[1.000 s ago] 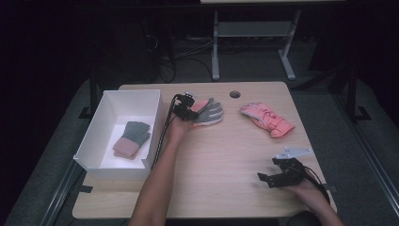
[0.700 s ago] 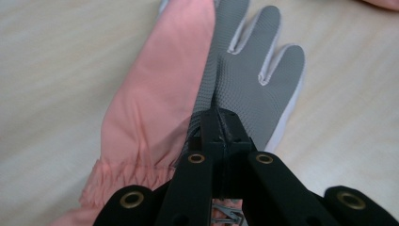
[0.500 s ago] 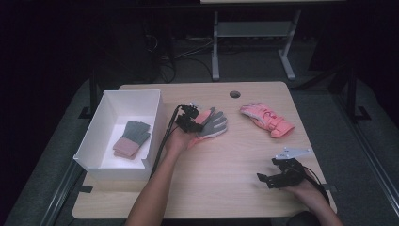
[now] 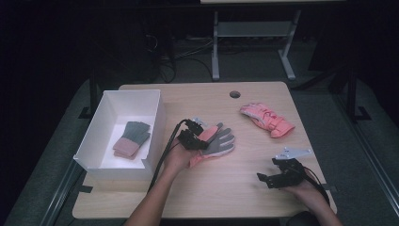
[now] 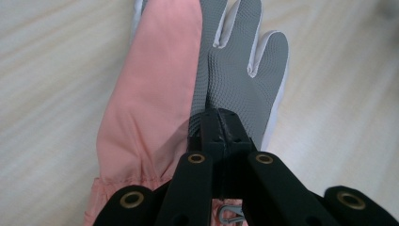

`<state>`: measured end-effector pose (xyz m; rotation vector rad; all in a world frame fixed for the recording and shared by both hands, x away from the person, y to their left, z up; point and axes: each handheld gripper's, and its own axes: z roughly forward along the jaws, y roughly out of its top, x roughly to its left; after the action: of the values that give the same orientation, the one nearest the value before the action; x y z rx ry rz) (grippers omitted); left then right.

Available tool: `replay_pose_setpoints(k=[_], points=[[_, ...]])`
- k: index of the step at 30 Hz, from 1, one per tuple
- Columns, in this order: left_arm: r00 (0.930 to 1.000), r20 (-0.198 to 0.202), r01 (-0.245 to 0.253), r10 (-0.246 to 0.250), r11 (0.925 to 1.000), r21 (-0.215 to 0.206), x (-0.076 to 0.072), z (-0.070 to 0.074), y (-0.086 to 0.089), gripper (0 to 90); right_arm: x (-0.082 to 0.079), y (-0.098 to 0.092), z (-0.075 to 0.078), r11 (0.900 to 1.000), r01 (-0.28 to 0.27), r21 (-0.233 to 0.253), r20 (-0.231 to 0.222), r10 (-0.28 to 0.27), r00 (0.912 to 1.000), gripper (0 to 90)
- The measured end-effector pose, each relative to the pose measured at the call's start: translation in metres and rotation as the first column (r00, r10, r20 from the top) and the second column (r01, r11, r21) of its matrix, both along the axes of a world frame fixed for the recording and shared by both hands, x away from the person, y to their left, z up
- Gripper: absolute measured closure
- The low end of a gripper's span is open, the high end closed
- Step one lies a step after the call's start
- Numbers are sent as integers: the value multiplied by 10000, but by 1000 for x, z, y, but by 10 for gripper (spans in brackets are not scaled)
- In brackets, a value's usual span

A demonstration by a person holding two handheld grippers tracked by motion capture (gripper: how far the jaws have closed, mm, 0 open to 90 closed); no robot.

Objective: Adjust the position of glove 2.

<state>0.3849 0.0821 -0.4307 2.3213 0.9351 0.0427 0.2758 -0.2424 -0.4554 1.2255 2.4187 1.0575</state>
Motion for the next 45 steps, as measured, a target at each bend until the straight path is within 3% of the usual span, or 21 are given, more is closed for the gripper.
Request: replay_pose_setpoints(k=[7, 8, 11, 15, 21, 25, 26, 28, 32, 36, 45], points=[[9983, -112, 575, -577, 9983, -101, -21, 0, -8, 899, -1, -2, 0, 10000, 30, -15, -29, -30, 10000, 123], [9974, -102, 716, -717, 9974, -116, -29, 0, -11, 899, -1, -2, 0, 10000, 48, -38, 8, -48, 10000, 124], [9971, -147, 737, -740, 9970, -248, -37, -1, -15, 899, -1, -2, 0, 10000, 75, -31, 1, -75, 10000, 123], [9915, -171, 1291, -1293, 9916, -114, -49, 0, -19, 899, -1, -2, 0, 9999, 126, -21, -76, -126, 9999, 123], [9973, 244, 711, -698, 9957, -590, -41, 14, -8, 898, -2, -4, -1, 9999, 125, -25, -37, -125, 9999, 123], [9983, 576, 60, -50, 9998, -176, -25, 19, 7, 898, -3, -7, -1, 9998, 197, 19, -17, -197, 9998, 123], [9974, 660, -330, 303, 9987, 388, -19, 15, 12, 898, -3, -7, 0, 9998, 218, 19, 5, -218, 9998, 123], [9979, 513, -423, 399, 9980, 475, -17, 10, 18, 898, -3, -7, 0, 9998, 222, -1, -37, -222, 9997, 123], [9979, 505, -439, 406, 9968, 662, -23, 4, 22, 898, -3, -7, -2, 9997, 226, -37, -79, -226, 9997, 123], [9992, 378, -136, 103, 9960, 880, -30, 1, 25, 898, -5, -12, -2, 9994, 336, -33, -45, -336, 9994, 123], [9987, -54, 515, -513, 9976, 459, -52, -3, 31, 898, -9, -16, -2, 9984, 561, -113, 2, -561, 9984, 123]])
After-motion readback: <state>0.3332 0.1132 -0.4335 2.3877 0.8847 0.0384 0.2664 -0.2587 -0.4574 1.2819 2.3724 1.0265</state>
